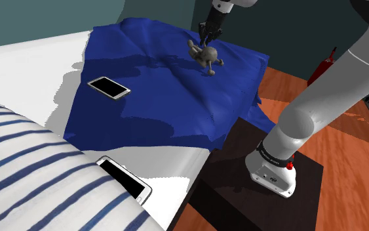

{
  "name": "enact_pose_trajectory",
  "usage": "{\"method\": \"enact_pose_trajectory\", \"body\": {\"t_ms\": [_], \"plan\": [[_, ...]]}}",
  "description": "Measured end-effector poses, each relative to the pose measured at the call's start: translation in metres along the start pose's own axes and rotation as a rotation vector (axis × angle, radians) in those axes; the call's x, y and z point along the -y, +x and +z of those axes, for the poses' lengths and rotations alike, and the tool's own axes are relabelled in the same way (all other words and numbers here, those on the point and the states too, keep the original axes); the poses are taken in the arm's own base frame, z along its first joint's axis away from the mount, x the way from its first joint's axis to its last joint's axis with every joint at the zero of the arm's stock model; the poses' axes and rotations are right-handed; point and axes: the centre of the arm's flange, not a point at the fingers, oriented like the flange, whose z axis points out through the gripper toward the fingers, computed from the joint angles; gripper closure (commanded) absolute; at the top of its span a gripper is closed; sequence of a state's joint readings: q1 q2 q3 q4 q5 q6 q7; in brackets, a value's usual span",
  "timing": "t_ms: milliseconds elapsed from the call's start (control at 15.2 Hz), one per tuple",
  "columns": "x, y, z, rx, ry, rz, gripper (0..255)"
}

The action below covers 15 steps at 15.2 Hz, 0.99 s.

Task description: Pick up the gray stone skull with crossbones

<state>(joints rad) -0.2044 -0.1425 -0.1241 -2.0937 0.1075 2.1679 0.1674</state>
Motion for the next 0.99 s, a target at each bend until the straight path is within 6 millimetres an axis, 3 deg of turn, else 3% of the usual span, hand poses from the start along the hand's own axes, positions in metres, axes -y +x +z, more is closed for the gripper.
{"method": "enact_pose_trajectory", "body": {"t_ms": [462,990], "plan": [[0.000,0.001,-0.002,0.000,0.000,0.000,255],[0.006,0.006,-0.039,0.001,0.000,0.000,255]]}}
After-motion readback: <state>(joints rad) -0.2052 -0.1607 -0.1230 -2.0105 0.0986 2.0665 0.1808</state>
